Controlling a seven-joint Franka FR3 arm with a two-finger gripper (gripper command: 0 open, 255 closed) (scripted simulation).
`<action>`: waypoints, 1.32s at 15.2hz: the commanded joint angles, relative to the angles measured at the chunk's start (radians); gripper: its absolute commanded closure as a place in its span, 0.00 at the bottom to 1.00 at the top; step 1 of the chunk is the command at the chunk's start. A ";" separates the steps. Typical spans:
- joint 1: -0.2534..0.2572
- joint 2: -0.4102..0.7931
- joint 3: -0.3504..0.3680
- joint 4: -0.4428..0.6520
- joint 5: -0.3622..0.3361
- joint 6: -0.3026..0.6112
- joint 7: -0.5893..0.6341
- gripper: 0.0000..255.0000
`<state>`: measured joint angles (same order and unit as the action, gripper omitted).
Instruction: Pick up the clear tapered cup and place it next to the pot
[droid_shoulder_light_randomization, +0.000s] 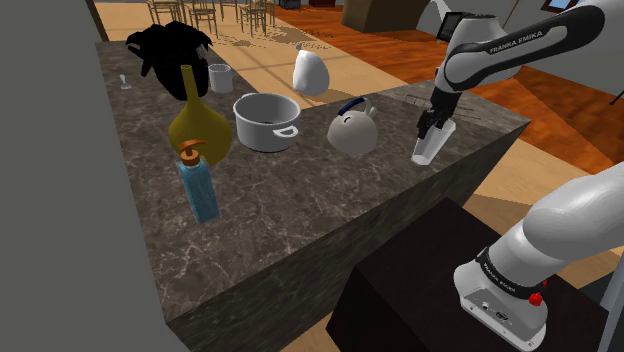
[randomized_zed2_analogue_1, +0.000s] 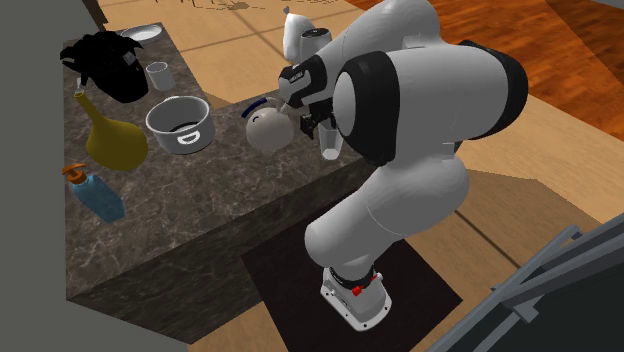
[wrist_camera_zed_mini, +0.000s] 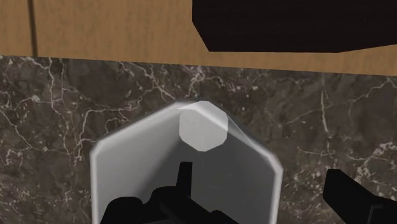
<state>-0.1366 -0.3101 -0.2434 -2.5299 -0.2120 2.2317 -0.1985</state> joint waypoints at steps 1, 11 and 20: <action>0.000 0.000 0.000 0.000 0.000 0.000 0.000 1.00; 0.000 -0.008 0.001 0.007 0.001 -0.015 -0.001 1.00; 0.003 -0.067 0.013 0.083 0.008 -0.149 -0.010 1.00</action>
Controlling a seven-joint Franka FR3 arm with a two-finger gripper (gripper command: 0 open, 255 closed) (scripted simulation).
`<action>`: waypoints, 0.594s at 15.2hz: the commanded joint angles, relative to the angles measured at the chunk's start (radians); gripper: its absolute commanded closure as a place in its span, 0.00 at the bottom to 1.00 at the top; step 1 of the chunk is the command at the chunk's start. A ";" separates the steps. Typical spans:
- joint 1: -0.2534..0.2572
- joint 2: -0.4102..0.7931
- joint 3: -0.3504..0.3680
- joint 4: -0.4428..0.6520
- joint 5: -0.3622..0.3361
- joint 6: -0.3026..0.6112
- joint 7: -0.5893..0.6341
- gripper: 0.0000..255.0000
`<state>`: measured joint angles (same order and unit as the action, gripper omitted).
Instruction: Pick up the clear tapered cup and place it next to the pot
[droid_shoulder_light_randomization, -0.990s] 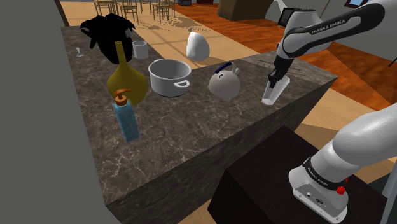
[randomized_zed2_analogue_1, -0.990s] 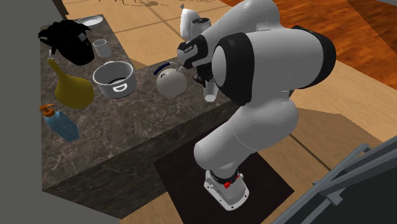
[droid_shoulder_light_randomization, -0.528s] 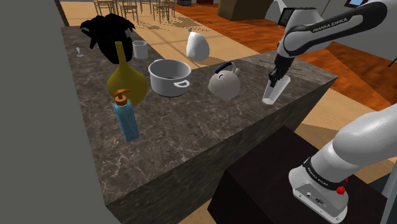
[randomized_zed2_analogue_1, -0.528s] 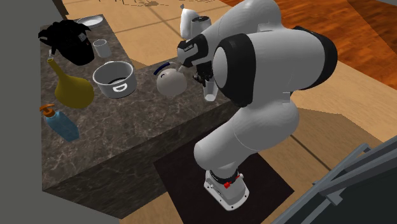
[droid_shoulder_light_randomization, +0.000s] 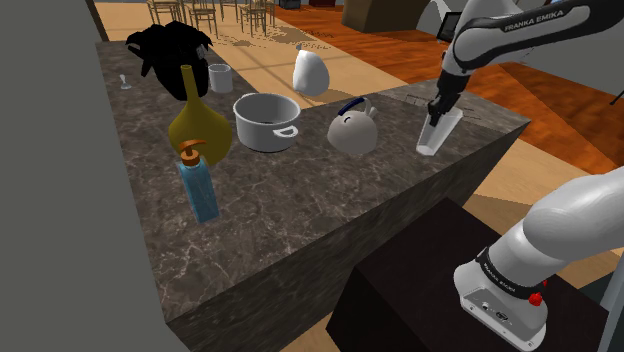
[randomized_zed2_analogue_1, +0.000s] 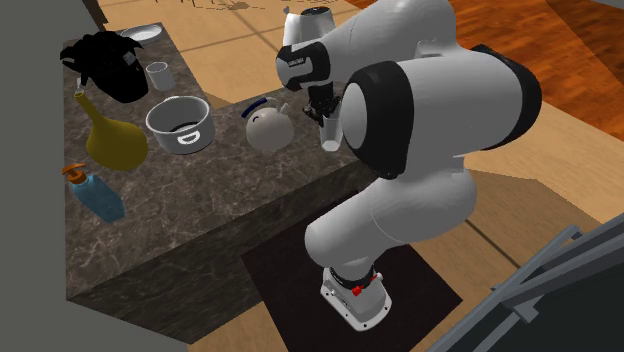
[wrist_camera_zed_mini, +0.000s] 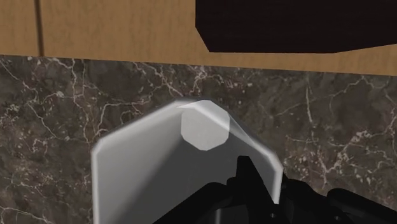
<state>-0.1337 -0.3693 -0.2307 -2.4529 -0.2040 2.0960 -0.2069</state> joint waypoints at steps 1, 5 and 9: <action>0.000 -0.013 0.002 0.015 0.001 -0.028 -0.003 1.00; 0.001 -0.031 0.007 0.055 0.005 -0.086 -0.007 1.00; 0.003 -0.045 0.012 0.098 0.009 -0.142 -0.012 1.00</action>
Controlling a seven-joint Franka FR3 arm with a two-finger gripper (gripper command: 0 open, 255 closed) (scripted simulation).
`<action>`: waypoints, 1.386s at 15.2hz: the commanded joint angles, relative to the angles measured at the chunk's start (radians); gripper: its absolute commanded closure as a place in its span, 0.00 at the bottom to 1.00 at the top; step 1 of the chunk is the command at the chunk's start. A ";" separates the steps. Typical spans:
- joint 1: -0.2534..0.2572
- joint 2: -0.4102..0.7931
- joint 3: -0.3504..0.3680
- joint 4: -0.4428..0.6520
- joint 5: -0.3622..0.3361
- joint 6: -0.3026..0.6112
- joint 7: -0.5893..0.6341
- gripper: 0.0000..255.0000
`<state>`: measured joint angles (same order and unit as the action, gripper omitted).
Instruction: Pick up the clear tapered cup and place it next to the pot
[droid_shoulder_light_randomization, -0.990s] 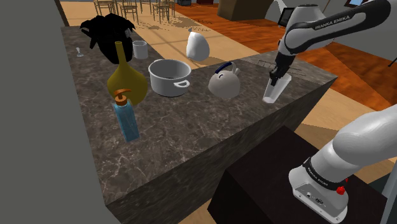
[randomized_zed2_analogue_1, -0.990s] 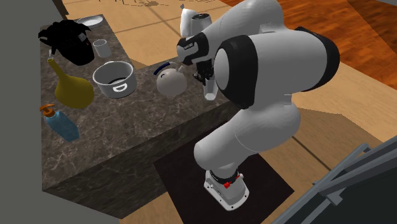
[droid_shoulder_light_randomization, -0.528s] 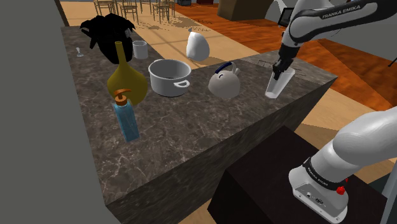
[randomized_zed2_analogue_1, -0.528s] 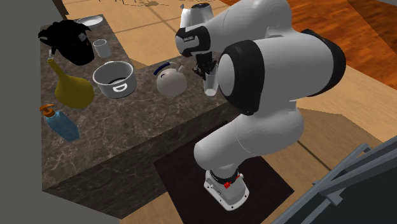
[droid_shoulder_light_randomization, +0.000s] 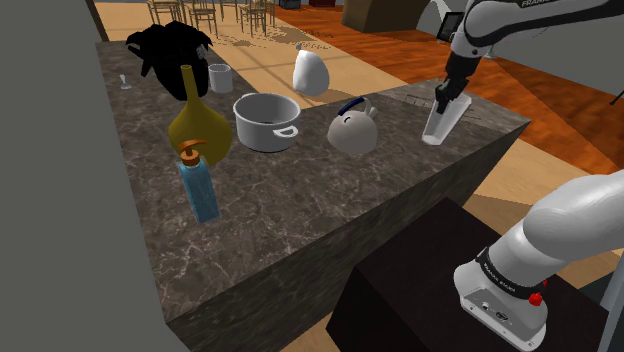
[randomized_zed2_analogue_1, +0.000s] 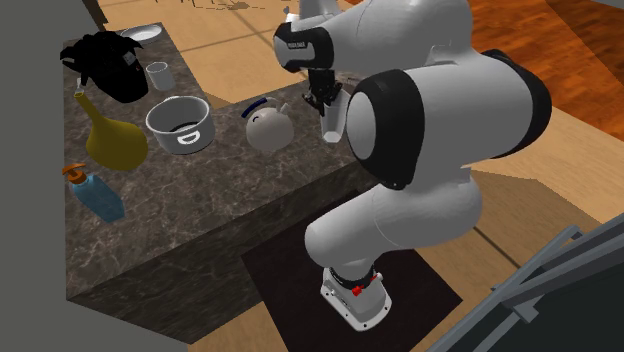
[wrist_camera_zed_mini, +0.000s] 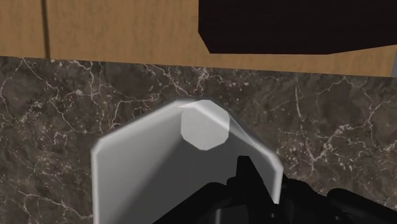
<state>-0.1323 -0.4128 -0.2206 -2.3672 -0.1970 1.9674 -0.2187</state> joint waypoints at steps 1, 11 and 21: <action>0.002 -0.004 0.003 0.023 0.003 -0.027 -0.001 1.00; 0.005 -0.019 0.014 0.145 0.012 -0.163 -0.013 1.00; 0.009 -0.011 0.023 0.285 0.021 -0.296 -0.027 1.00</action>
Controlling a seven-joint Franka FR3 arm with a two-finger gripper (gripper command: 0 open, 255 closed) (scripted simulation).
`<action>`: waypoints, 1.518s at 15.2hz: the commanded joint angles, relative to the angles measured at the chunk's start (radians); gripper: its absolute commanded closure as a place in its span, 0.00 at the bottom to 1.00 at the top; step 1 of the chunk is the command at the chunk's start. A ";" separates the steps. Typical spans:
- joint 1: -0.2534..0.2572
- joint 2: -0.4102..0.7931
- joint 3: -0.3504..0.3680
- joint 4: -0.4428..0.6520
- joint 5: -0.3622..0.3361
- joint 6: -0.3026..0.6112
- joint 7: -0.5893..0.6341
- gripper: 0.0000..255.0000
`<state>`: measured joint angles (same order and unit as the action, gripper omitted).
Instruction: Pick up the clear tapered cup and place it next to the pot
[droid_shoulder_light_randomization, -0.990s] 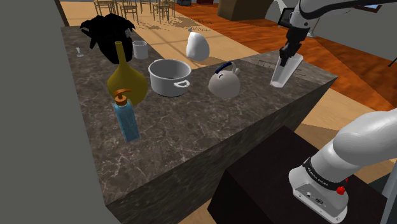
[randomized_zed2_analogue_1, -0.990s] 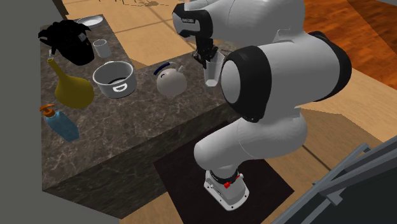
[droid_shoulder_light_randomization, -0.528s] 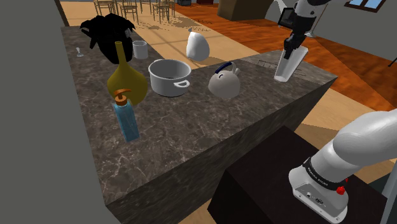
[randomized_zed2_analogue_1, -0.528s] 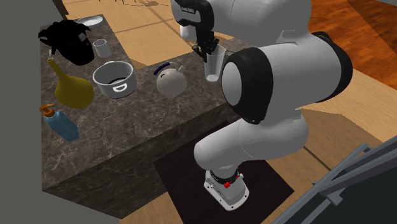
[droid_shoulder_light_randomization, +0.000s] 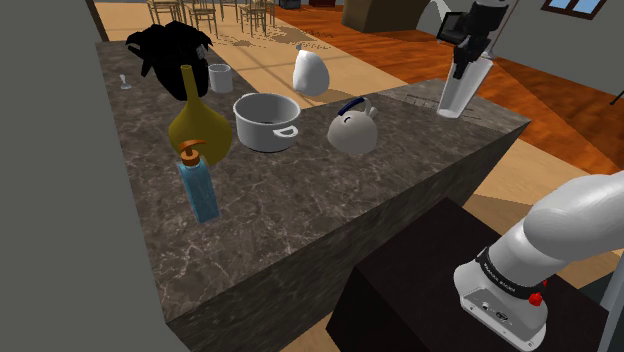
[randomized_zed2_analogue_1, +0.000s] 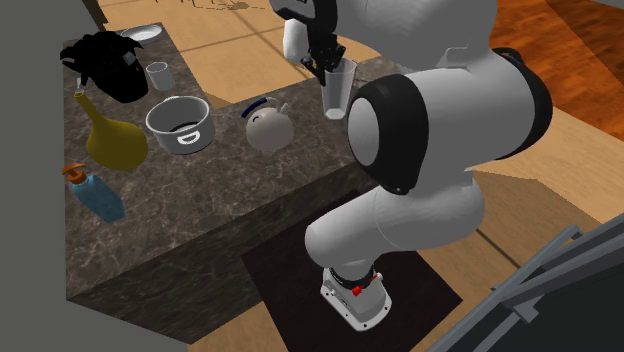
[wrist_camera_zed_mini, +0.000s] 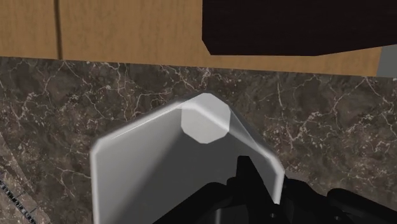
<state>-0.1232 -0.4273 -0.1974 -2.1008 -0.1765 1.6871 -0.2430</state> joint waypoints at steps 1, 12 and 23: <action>0.001 0.005 0.001 0.034 0.002 -0.029 -0.004 1.00; 0.053 0.118 0.088 0.196 0.049 -0.094 0.112 1.00; 0.142 0.381 0.216 0.480 0.086 -0.137 0.320 1.00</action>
<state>0.0095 -0.0755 0.0074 -1.6606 -0.0918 1.5624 0.0569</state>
